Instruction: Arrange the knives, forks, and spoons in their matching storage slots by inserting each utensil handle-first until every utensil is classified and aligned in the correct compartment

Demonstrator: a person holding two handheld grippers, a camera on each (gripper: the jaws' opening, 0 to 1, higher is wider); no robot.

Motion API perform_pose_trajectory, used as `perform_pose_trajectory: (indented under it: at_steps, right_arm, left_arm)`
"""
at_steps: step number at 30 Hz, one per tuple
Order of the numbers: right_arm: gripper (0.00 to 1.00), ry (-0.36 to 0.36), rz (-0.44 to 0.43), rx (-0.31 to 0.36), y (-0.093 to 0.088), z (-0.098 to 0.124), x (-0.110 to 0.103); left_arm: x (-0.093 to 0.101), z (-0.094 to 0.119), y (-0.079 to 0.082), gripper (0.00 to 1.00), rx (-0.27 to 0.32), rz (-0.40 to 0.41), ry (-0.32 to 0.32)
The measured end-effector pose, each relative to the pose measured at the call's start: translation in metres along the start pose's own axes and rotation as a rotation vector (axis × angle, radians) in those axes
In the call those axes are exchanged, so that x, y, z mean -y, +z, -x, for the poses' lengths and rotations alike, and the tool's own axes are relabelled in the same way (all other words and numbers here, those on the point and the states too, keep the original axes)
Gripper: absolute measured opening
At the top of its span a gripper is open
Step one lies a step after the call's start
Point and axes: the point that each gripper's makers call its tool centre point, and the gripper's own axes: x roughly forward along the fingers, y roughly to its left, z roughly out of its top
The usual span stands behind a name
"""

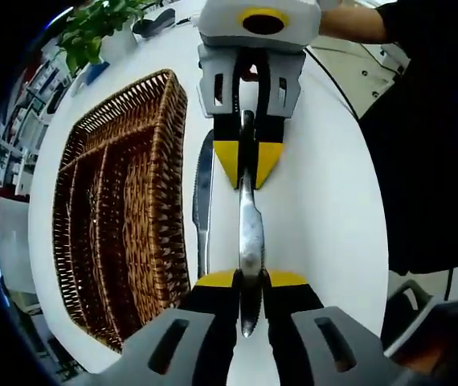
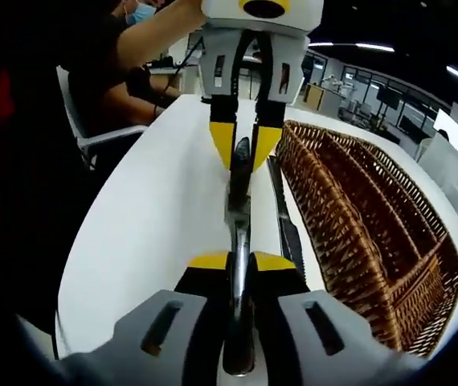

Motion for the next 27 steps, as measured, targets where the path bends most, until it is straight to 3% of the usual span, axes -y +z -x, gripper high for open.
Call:
perform_pose_trajectory:
  at_steps: [8,16,20,27]
  right_arm:
    - [0.07,-0.004,-0.020,0.036,0.008,0.007,0.000]
    - [0.06,-0.004,-0.015,0.030,0.014,0.010,-0.002]
    - [0.06,-0.001,-0.012,0.023,0.016,0.013,-0.003]
    - [0.06,-0.007,-0.007,0.013,0.018,0.016,-0.003]
  left_arm:
    - [0.003,0.001,-0.002,0.12,0.041,-0.004,-0.001]
    - [0.003,0.009,0.000,0.16,0.115,0.033,0.017]
    - [0.004,0.013,0.003,0.17,0.185,0.087,0.027]
    - [0.006,0.027,0.012,0.24,0.367,0.178,0.057]
